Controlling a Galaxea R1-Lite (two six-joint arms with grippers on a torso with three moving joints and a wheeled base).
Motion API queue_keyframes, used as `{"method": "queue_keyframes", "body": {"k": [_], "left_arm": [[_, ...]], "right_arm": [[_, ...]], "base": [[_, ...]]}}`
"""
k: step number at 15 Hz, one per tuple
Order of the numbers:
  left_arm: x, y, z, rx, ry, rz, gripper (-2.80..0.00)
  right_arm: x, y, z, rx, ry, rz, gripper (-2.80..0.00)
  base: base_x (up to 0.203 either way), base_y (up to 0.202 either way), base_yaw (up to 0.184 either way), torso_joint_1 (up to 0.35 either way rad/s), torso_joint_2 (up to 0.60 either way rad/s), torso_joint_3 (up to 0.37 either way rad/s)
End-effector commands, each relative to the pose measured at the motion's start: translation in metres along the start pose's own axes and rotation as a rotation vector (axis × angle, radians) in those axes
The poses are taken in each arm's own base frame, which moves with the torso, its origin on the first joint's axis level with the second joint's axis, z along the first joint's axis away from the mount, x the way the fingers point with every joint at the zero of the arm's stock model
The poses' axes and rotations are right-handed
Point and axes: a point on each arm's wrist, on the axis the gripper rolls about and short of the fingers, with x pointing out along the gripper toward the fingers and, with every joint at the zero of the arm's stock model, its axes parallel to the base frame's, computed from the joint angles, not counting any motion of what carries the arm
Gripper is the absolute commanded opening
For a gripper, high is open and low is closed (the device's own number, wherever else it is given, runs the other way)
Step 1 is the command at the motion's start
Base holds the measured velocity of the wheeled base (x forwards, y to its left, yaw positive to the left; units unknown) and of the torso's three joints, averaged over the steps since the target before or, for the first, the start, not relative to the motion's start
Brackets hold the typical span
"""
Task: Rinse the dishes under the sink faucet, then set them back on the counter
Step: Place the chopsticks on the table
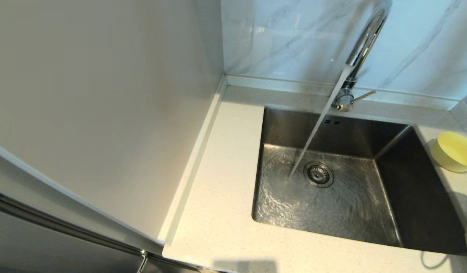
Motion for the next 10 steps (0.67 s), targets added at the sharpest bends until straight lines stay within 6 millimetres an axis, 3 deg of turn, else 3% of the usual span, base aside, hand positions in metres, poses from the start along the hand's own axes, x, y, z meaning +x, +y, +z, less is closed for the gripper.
{"method": "queue_keyframes", "body": {"k": [1, 10], "left_arm": [[0.0, 0.0, 0.0, 0.0, 0.0, 0.0, -2.8], [0.0, 0.0, 0.0, 0.0, 0.0, 0.0, -2.8]], "right_arm": [[0.014, -0.002, -0.012, 0.018, 0.039, -0.031, -2.8], [0.047, 0.009, -0.04, 0.08, 0.025, 0.015, -2.8]], "base": [[0.0, 0.0, 0.0, 0.0, 0.0, 0.0], [0.0, 0.0, 0.0, 0.0, 0.0, 0.0]]}}
